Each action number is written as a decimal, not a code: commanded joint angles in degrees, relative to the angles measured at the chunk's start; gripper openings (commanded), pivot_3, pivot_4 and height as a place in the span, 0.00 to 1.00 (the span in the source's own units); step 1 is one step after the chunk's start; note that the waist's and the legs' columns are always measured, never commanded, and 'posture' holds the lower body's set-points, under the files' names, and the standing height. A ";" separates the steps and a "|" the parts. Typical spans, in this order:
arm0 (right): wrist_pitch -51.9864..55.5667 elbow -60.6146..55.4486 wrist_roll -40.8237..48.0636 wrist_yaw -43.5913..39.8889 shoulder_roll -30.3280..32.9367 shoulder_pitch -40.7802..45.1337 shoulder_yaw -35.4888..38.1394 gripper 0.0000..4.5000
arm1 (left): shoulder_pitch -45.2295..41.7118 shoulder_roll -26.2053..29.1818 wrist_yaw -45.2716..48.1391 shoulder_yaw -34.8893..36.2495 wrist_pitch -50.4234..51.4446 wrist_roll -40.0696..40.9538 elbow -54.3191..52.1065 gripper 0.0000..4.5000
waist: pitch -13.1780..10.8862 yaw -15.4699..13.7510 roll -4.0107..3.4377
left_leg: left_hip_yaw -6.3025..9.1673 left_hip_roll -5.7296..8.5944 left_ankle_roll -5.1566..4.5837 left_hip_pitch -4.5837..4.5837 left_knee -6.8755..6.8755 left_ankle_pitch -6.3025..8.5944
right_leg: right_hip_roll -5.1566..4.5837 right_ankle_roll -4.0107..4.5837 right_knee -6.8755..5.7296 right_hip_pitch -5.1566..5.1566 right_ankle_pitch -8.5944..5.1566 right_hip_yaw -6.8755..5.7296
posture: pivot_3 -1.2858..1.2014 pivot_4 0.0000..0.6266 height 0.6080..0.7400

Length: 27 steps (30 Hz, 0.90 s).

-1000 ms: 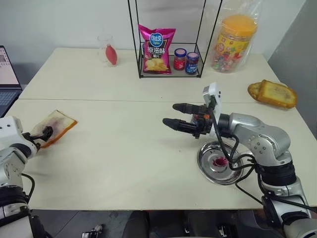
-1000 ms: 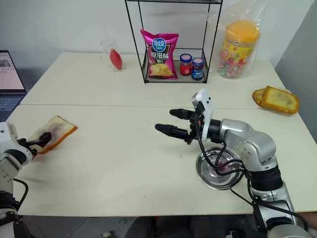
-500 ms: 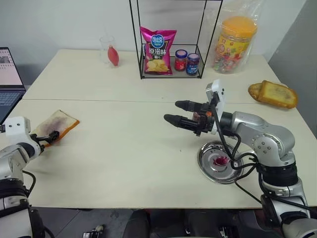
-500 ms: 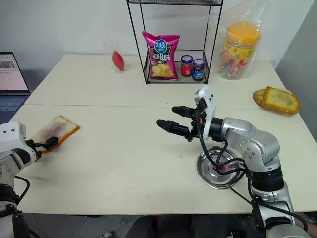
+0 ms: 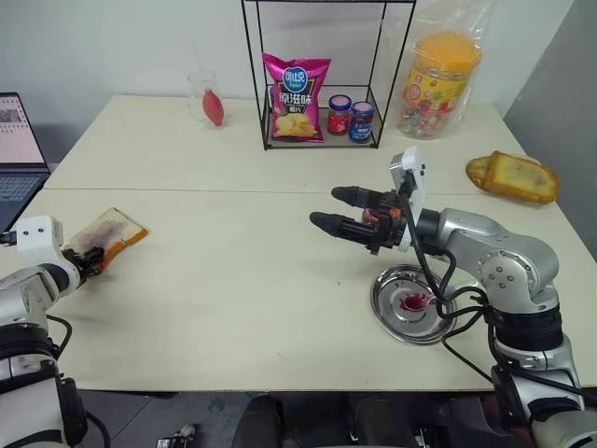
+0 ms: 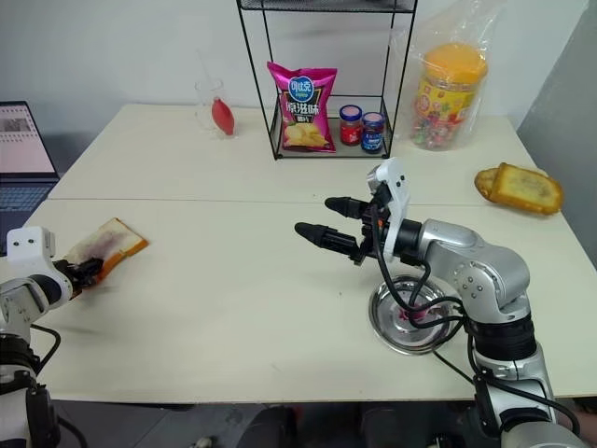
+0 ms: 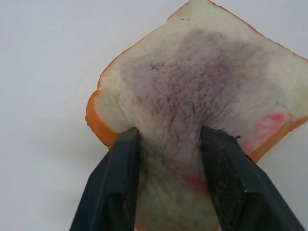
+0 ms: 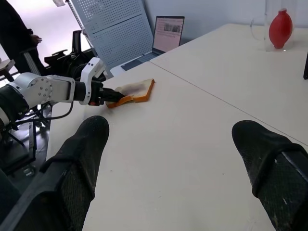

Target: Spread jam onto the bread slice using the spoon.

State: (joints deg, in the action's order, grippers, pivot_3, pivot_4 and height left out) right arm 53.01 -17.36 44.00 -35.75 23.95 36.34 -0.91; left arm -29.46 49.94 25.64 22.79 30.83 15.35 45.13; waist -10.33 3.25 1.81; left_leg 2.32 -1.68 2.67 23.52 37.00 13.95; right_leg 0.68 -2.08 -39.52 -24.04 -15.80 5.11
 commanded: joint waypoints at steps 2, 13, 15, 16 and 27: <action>-0.64 -1.45 0.81 0.28 0.32 0.62 2.11 1.00 | 0.81 -0.11 0.23 -1.11 0.71 -1.32 2.99 0.22 | 0.01 0.00 -0.01 | -0.01 0.00 0.00 -0.01 0.00 0.00 | 0.00 0.00 -0.02 0.00 0.00 0.01 | 0.52 0.24 1.00; -1.28 -0.12 0.25 -0.19 0.78 1.34 2.49 1.00 | -0.13 -0.10 3.82 -1.99 -3.98 -1.22 -0.11 0.00 | 0.02 0.01 -0.04 | -0.02 0.00 -0.01 -0.07 0.01 -0.02 | 0.02 0.00 -0.11 0.01 0.00 0.03 | 0.52 0.24 1.00; -1.22 -0.18 0.40 -0.25 1.09 1.33 2.76 1.00 | -0.92 0.39 5.75 -2.07 -4.20 -0.65 -1.89 0.00 | 0.02 -0.09 -0.04 | -0.02 0.00 0.00 -0.05 0.02 -0.02 | 0.02 0.00 -0.10 0.01 0.00 0.03 | 0.52 0.24 1.00; -1.15 -0.23 0.48 -0.29 1.22 1.32 2.86 1.00 | -1.11 0.68 6.41 -2.48 -4.31 -0.88 -2.37 0.00 | 0.02 -0.21 -0.04 | -0.01 0.00 0.00 -0.03 0.02 -0.02 | 0.02 0.00 -0.09 0.01 0.00 0.02 | 0.52 0.24 1.00; 1.87 -5.36 3.42 0.72 4.17 -1.60 5.55 1.00 | 0.09 1.10 29.11 -8.58 5.10 9.04 -29.44 0.00 | 0.02 -1.24 -0.01 | 0.10 -0.03 0.04 0.39 0.01 -0.04 | -0.01 0.01 0.36 -0.06 0.01 -0.13 | 0.52 0.24 1.00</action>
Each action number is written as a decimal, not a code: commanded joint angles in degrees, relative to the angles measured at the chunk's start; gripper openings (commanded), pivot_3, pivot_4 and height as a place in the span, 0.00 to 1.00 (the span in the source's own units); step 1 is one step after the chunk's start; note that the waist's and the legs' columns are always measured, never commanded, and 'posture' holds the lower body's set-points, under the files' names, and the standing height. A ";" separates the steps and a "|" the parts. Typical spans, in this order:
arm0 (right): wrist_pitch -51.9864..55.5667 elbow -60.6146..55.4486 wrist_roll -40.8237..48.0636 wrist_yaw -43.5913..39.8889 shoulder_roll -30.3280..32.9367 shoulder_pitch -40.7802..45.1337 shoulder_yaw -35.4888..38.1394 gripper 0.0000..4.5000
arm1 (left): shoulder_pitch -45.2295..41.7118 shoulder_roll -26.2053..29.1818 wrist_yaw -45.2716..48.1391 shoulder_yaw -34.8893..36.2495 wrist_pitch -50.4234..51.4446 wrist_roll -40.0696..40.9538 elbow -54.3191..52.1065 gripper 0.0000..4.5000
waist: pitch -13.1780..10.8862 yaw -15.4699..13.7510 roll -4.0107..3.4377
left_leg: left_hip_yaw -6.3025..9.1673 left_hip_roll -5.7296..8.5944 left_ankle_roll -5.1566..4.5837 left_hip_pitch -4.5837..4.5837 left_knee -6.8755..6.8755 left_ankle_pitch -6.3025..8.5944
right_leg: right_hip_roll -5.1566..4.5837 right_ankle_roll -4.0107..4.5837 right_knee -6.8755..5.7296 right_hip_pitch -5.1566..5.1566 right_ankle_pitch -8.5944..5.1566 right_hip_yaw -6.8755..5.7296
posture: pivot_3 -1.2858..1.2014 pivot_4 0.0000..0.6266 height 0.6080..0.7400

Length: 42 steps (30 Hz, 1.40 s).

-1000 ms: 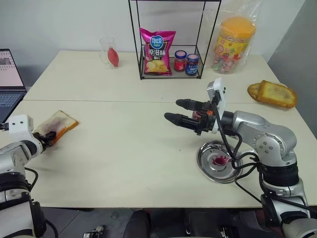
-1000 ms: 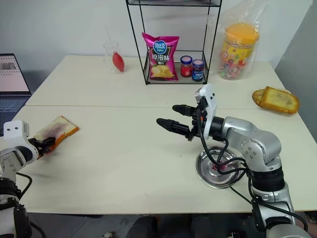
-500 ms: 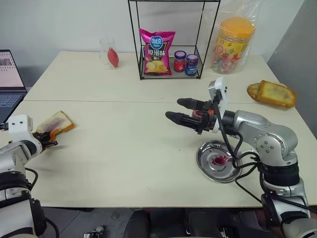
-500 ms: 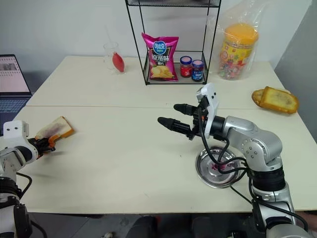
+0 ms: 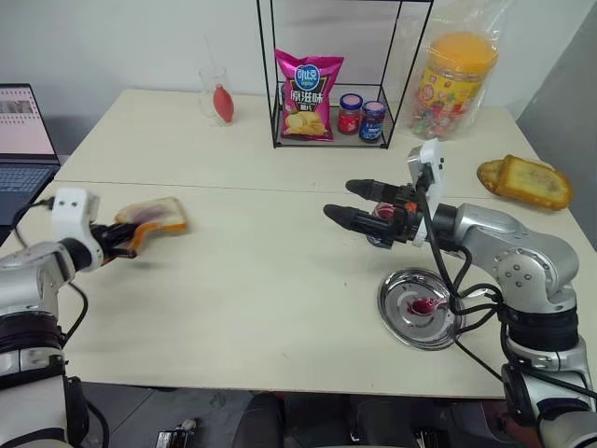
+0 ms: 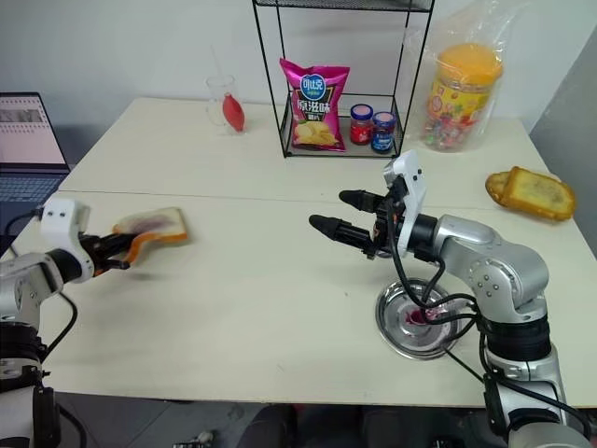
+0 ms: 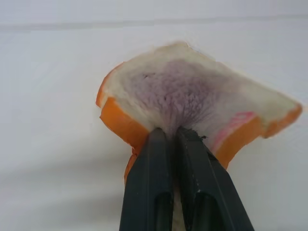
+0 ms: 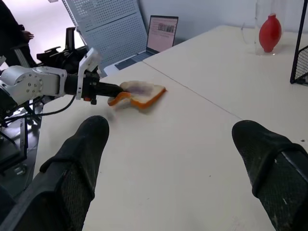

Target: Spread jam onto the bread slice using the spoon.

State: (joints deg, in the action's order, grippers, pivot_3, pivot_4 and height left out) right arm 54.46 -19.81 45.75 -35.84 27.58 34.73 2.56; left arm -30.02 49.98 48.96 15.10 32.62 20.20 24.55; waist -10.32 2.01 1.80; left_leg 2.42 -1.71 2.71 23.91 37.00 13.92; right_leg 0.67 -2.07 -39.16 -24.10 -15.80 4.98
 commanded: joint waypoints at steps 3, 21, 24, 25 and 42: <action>1.15 -4.19 2.71 1.88 0.76 -0.49 2.73 1.00 | 1.72 0.86 10.92 -6.02 5.29 5.51 -16.84 0.00 | -0.01 0.41 -0.01 | -0.03 0.00 -0.01 -0.01 -0.01 0.00 | 0.01 0.00 0.02 0.00 0.00 0.04 | 0.52 0.24 1.00; 6.06 -14.82 11.23 6.73 4.16 -9.41 4.22 1.00 | -9.21 -12.66 19.66 -33.77 -20.92 -15.90 -4.65 0.00 | -0.01 -0.13 -0.02 | -0.07 0.03 -0.03 -0.03 0.07 0.00 | 0.13 -0.01 0.05 0.06 0.00 0.14 | 0.52 0.24 1.00; 5.88 -15.34 11.58 7.40 4.67 -10.60 4.72 1.00 | -8.99 -10.80 20.01 -35.43 -26.75 -20.34 -1.70 0.00 | 0.00 -0.13 -0.02 | -0.07 0.03 -0.03 -0.06 0.09 -0.01 | 0.13 -0.02 0.03 0.08 0.01 0.16 | 0.52 0.24 1.00; 5.78 -15.35 11.63 7.51 4.73 -10.88 4.74 1.00 | -9.18 -10.40 20.00 -35.25 -27.68 -20.91 -0.78 0.00 | 0.00 -0.14 -0.01 | -0.07 0.03 -0.04 -0.06 0.12 -0.01 | 0.13 -0.03 0.03 0.09 0.02 0.16 | 0.52 0.24 1.00; 4.23 -13.68 11.42 10.11 5.50 -15.05 6.43 1.00 | -8.98 -5.44 25.67 -28.36 -24.33 -15.58 -5.12 0.63 | 0.00 1.28 -0.01 | -0.07 -0.04 -0.14 -0.72 0.02 -0.06 | 0.24 -0.26 0.07 0.70 -0.09 0.25 | 0.52 0.24 1.00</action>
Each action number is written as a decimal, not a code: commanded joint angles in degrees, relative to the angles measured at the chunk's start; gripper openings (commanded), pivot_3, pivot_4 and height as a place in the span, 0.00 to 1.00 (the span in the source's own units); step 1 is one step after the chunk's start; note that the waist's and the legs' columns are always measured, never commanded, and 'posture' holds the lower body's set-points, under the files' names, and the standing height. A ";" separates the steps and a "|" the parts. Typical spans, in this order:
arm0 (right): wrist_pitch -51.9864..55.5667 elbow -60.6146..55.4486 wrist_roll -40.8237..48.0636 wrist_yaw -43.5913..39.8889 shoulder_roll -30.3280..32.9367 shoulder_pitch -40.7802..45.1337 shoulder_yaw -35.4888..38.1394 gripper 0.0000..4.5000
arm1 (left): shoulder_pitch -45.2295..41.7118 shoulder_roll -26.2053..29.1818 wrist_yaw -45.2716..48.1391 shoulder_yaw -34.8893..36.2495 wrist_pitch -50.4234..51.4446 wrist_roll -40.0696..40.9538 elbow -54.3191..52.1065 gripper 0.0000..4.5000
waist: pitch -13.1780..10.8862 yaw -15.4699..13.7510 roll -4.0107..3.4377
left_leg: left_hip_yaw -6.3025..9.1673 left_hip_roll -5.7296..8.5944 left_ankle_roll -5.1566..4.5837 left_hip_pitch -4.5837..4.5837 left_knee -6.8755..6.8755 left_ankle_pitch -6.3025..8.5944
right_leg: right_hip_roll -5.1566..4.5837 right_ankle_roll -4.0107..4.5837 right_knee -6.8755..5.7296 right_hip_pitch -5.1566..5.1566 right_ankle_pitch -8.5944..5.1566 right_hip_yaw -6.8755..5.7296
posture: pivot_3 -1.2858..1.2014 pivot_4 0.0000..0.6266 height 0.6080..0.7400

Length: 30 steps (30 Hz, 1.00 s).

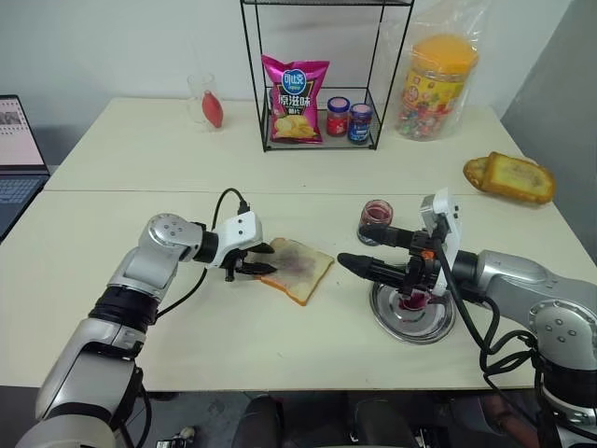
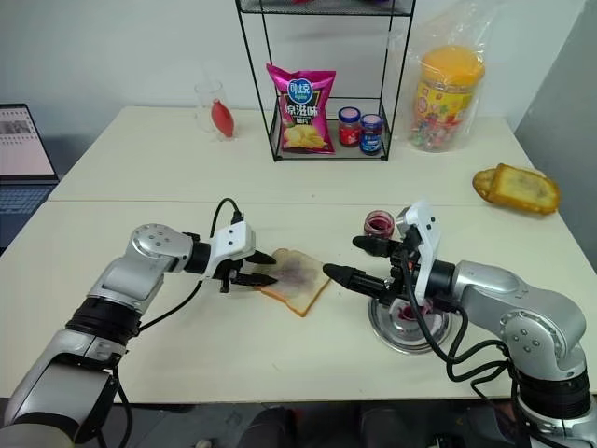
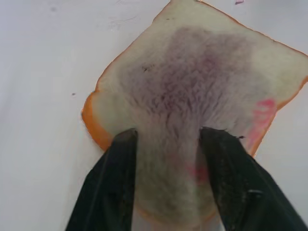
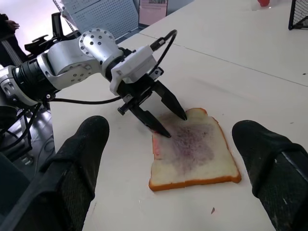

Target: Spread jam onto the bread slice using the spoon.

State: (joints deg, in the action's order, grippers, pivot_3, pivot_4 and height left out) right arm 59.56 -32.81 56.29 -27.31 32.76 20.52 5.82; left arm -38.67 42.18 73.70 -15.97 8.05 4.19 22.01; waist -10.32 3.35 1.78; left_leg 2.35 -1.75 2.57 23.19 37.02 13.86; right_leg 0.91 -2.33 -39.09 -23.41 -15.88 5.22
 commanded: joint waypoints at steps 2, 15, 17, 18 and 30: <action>-0.58 -0.86 1.90 2.88 0.56 -1.62 4.85 1.00 | -0.62 3.07 1.55 3.28 1.18 1.11 -3.81 0.72 | 0.00 -0.15 -0.01 | 0.00 0.01 0.00 0.03 -0.01 0.00 | -0.01 0.01 0.03 0.00 0.00 -0.02 | 0.52 0.24 1.00; 3.59 -7.94 14.98 0.29 12.44 -25.87 24.41 1.00 | -1.47 1.16 7.76 4.59 7.66 10.55 -20.67 1.00 | 0.00 -1.65 0.00 | 0.01 0.06 0.01 0.17 0.02 0.01 | -0.09 0.00 0.13 -0.01 0.00 -0.06 | 0.52 0.24 1.00; 3.74 -8.09 18.38 0.36 13.46 -31.62 29.73 1.00 | -2.27 -1.40 7.12 4.29 9.17 12.54 -23.46 1.00 | 0.00 -1.64 0.00 | 0.01 0.07 0.01 0.19 0.06 0.01 | -0.10 -0.04 0.12 0.00 -0.02 -0.06 | 0.52 0.24 1.00; 3.63 -8.03 19.72 0.65 13.65 -33.69 31.54 1.00 | -2.56 -2.35 6.77 4.21 9.58 13.03 -24.22 1.00 | 0.00 -1.69 0.02 | -0.02 0.09 0.01 0.17 0.07 0.00 | -0.11 -0.12 0.12 0.02 -0.05 -0.02 | 0.52 0.24 1.00; -3.53 -2.11 20.36 10.68 1.05 -47.69 35.05 1.00 | 0.22 -9.95 2.76 2.49 10.12 14.10 -27.80 1.00 | 0.06 -0.72 0.01 | -0.25 0.04 -0.03 -0.29 0.01 -0.02 | 0.00 -0.21 0.09 0.26 0.03 0.35 | 0.52 0.24 1.00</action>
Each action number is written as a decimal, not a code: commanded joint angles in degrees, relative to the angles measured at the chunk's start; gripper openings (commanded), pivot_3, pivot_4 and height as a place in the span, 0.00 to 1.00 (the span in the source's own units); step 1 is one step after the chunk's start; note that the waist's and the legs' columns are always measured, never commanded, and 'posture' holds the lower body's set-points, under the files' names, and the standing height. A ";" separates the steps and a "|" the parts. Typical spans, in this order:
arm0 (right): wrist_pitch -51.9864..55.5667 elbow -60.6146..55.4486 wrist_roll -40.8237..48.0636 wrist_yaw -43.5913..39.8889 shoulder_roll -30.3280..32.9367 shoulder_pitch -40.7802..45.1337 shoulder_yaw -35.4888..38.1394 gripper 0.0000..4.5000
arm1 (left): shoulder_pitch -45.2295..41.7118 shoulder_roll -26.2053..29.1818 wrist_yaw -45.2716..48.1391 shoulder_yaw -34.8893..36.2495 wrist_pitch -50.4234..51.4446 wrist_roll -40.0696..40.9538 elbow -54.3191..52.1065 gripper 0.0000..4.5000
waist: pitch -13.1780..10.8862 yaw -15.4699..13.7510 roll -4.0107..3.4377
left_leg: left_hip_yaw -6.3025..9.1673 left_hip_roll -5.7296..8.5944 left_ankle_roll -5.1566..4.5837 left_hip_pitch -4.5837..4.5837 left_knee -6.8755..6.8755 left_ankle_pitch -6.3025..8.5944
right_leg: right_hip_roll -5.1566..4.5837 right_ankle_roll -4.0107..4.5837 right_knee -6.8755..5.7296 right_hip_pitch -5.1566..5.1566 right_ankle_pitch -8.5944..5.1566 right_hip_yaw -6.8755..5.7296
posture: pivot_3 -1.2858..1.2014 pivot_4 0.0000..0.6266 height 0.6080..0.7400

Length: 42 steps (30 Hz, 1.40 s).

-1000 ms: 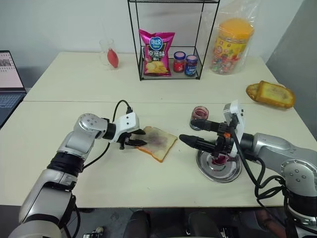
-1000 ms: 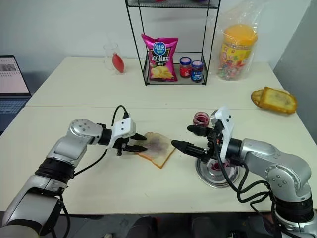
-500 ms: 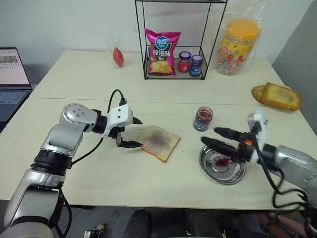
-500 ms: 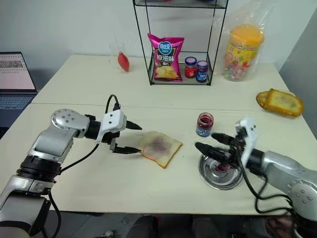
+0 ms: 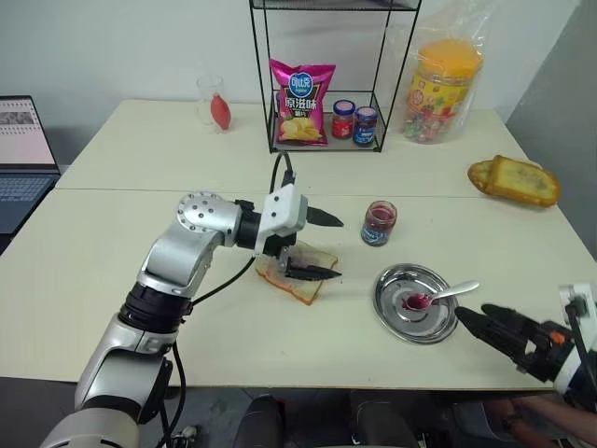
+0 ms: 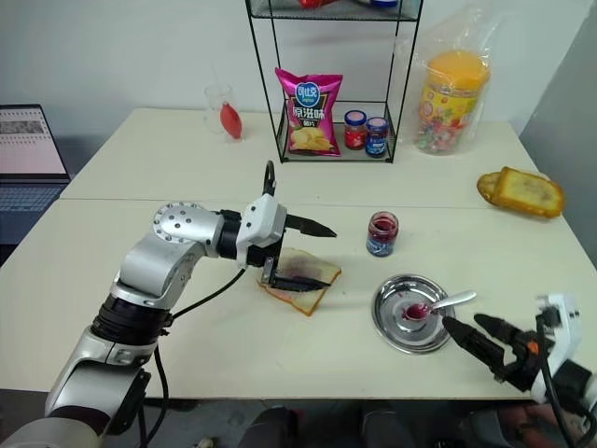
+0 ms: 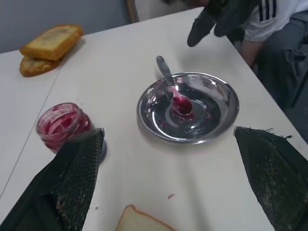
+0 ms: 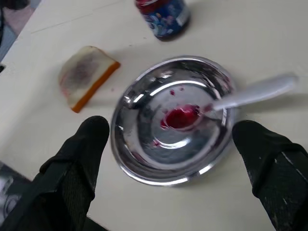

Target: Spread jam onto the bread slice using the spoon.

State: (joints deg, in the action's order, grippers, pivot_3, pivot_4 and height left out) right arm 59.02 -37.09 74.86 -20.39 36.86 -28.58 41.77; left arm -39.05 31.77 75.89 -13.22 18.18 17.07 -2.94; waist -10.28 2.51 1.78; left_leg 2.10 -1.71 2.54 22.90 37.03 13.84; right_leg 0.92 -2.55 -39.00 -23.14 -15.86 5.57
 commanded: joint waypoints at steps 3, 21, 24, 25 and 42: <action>-5.15 5.69 2.41 9.13 -5.96 6.11 -2.94 1.00 | 0.91 -0.42 -0.96 0.14 -1.06 0.71 -2.88 1.00 | 0.00 0.45 0.00 | -0.12 0.01 0.00 0.00 0.03 0.00 | -0.03 -0.02 0.01 -0.01 0.01 0.10 | 0.52 0.24 1.00; -6.78 24.83 8.37 17.70 -11.74 22.97 -9.14 1.00 | 7.25 1.80 -5.08 0.56 3.33 1.75 -10.38 1.00 | 0.02 0.62 -0.24 | -0.21 0.01 0.00 0.01 0.00 0.00 | -0.02 -0.01 0.03 -0.05 0.01 0.16 | 0.52 0.24 1.00; -6.89 25.58 8.45 17.48 -11.83 23.10 -9.35 1.00 | 7.31 2.01 -5.02 0.52 3.55 2.01 -10.47 1.00 | 0.02 0.65 -0.24 | -0.20 0.01 0.00 0.01 -0.02 0.00 | -0.02 -0.01 0.03 -0.05 0.01 0.15 | 0.52 0.24 1.00; -6.94 25.76 8.51 17.53 -11.90 23.13 -9.35 1.00 | 7.30 2.04 -5.02 0.52 3.51 2.01 -10.49 1.00 | 0.02 0.65 -0.24 | -0.20 0.00 0.00 0.01 -0.02 0.00 | -0.02 -0.01 0.03 -0.05 0.01 0.15 | 0.52 0.24 1.00; -9.08 25.65 7.55 17.33 -13.13 23.12 -10.53 0.36 | 7.37 1.50 -5.26 -1.20 0.47 0.64 -7.82 1.00 | 0.02 0.67 -0.25 | -0.21 0.00 0.00 0.01 -0.03 0.00 | -0.02 -0.01 0.04 -0.05 0.01 0.15 | 0.52 0.24 1.00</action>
State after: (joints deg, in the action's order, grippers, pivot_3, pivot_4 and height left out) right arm 50.71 -10.87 81.98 -3.24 23.75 -5.79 30.59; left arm -30.99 33.32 70.71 -14.51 19.38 17.53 -10.14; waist -10.25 3.18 1.53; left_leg 1.89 -1.71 2.53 22.91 37.00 13.84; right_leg 0.90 -2.56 -38.96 -23.19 -15.85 5.72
